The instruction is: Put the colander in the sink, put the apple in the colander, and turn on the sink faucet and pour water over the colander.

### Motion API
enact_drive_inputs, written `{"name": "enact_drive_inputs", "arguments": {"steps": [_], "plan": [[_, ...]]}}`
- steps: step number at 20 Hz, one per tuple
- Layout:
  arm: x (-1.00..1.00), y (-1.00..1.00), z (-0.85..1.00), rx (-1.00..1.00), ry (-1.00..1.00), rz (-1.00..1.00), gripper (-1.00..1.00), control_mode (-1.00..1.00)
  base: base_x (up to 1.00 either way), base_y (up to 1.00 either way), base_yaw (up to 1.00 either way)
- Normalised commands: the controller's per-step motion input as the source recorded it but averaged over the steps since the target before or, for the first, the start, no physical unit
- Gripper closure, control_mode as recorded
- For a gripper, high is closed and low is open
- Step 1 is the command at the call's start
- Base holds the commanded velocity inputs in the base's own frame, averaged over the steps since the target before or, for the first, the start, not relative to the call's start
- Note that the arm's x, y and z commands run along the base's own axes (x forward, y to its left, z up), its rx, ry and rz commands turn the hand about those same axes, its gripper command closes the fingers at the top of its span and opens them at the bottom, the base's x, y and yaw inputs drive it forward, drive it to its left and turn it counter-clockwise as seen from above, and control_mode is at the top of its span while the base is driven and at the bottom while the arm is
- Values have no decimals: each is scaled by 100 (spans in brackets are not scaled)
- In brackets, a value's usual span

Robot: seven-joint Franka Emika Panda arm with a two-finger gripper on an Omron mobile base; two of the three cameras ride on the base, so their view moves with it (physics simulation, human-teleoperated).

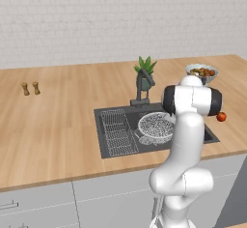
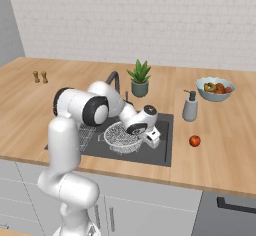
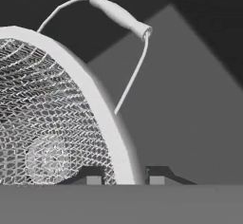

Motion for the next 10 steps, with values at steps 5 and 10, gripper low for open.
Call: {"name": "enact_drive_inputs", "arguments": {"steps": [5,10], "plan": [[-36,37,-6,0,0,-3,100,-100,0,0,0],[-11,28,-4,0,0,-2,100,-100,0,0,0]]}}
